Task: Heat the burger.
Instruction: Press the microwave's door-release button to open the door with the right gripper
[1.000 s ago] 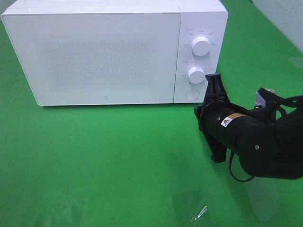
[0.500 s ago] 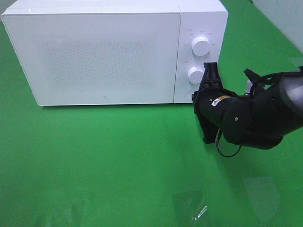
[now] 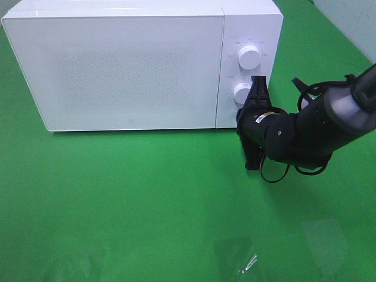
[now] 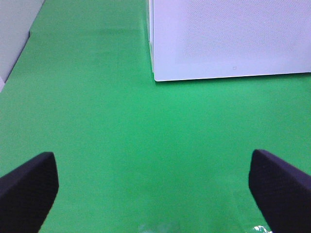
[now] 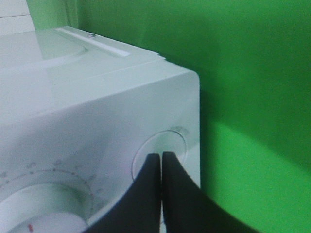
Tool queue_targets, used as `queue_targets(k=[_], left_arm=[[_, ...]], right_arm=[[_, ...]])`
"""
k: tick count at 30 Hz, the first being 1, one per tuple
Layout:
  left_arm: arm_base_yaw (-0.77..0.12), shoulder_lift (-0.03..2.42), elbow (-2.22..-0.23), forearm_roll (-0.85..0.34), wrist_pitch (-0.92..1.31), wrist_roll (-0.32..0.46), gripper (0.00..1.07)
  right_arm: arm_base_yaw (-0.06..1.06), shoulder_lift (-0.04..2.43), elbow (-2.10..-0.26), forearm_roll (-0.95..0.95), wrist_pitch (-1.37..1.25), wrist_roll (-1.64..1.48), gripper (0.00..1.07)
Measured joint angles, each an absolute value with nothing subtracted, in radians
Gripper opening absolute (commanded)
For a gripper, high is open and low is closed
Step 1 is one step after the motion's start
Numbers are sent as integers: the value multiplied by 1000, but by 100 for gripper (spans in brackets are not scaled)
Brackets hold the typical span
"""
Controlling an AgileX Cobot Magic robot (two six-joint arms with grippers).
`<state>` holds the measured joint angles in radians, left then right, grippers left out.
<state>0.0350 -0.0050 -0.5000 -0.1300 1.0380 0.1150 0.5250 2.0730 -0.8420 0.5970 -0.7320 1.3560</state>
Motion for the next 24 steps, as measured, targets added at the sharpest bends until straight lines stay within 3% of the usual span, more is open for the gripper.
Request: queue_targets(k=[24], left_arm=[[35, -5, -500, -130, 1038, 115, 100]], right_arm=[[524, 2090, -844, 627, -787, 1368, 0]])
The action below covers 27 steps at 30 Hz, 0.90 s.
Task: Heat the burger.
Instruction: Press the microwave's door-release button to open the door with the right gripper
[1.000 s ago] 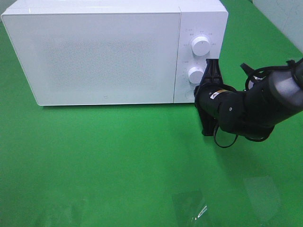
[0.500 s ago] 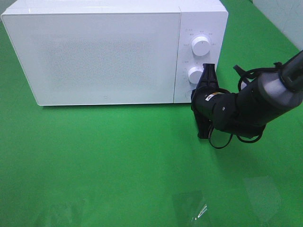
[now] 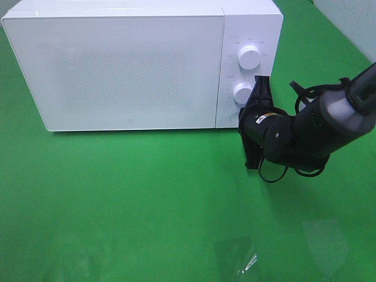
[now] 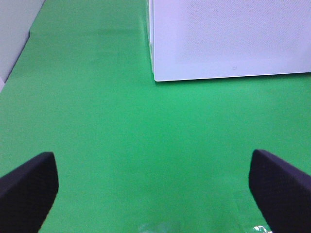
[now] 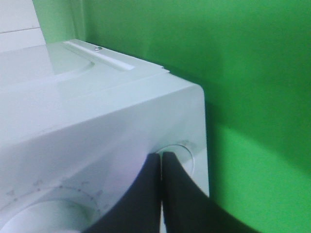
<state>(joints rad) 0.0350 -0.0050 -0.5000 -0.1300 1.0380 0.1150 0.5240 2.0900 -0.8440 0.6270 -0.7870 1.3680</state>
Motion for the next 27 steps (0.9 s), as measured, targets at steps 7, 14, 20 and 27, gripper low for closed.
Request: queue_targets(k=[7, 14, 20, 27], left_arm=[[35, -5, -500, -130, 1038, 115, 100], [35, -5, -500, -130, 1038, 115, 100], [35, -5, -500, -130, 1038, 115, 100], [35, -5, -500, -130, 1038, 115, 100]], right_arm=[[525, 2110, -868, 623, -785, 1385, 0], [530, 2127, -876, 631, -821, 1381, 0], [537, 2136, -873, 631, -863, 1378, 0], [544, 2139, -884, 648, -871, 1382, 0]])
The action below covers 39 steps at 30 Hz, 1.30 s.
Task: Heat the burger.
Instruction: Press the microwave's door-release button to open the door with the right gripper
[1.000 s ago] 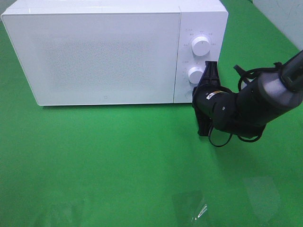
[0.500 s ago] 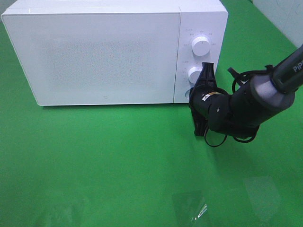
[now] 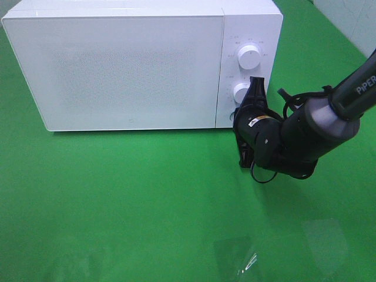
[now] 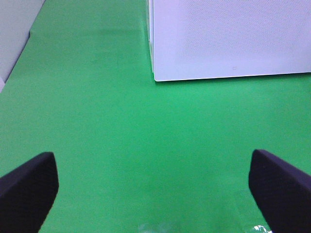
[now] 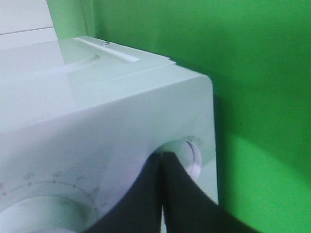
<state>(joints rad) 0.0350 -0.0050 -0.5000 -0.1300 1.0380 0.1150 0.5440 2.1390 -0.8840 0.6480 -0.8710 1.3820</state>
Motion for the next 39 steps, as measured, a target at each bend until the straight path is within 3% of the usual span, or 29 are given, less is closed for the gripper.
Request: queue_targets(k=[39], left_arm=[[35, -5, -500, -130, 1038, 115, 100]], right_arm=[[524, 2195, -935, 619, -859, 1383, 0]])
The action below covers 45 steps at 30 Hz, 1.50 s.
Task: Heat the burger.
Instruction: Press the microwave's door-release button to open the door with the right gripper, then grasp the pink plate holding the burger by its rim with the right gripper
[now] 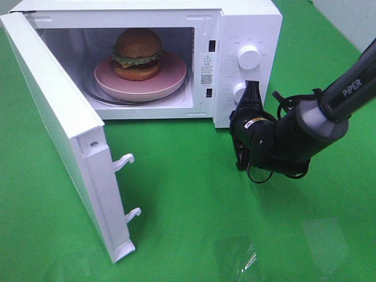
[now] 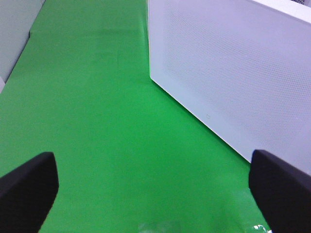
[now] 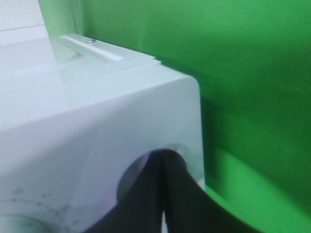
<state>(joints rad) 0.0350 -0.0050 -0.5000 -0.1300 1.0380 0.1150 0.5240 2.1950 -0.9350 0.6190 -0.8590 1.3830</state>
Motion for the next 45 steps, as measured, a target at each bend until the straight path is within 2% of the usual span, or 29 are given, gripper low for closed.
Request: queue_targets(k=[11, 24, 26, 30, 32, 45], left_arm=[[35, -5, -500, -130, 1038, 115, 100], [35, -5, -500, -130, 1038, 115, 100], [35, -5, -500, -130, 1038, 115, 100], [35, -5, -500, -130, 1038, 115, 100], [35, -5, -500, -130, 1038, 115, 100], [35, -5, -500, -130, 1038, 115, 100]], right_arm=[[505, 2171, -932, 574, -782, 1386, 0], [461, 2001, -796, 264, -629, 1362, 0], [461, 1945, -771, 159, -499, 1280, 0], [461, 1910, -770, 119, -415, 1222, 0], [461, 1832, -769, 81, -272, 1073, 0], [461, 1593, -769, 74, 75, 432, 1]])
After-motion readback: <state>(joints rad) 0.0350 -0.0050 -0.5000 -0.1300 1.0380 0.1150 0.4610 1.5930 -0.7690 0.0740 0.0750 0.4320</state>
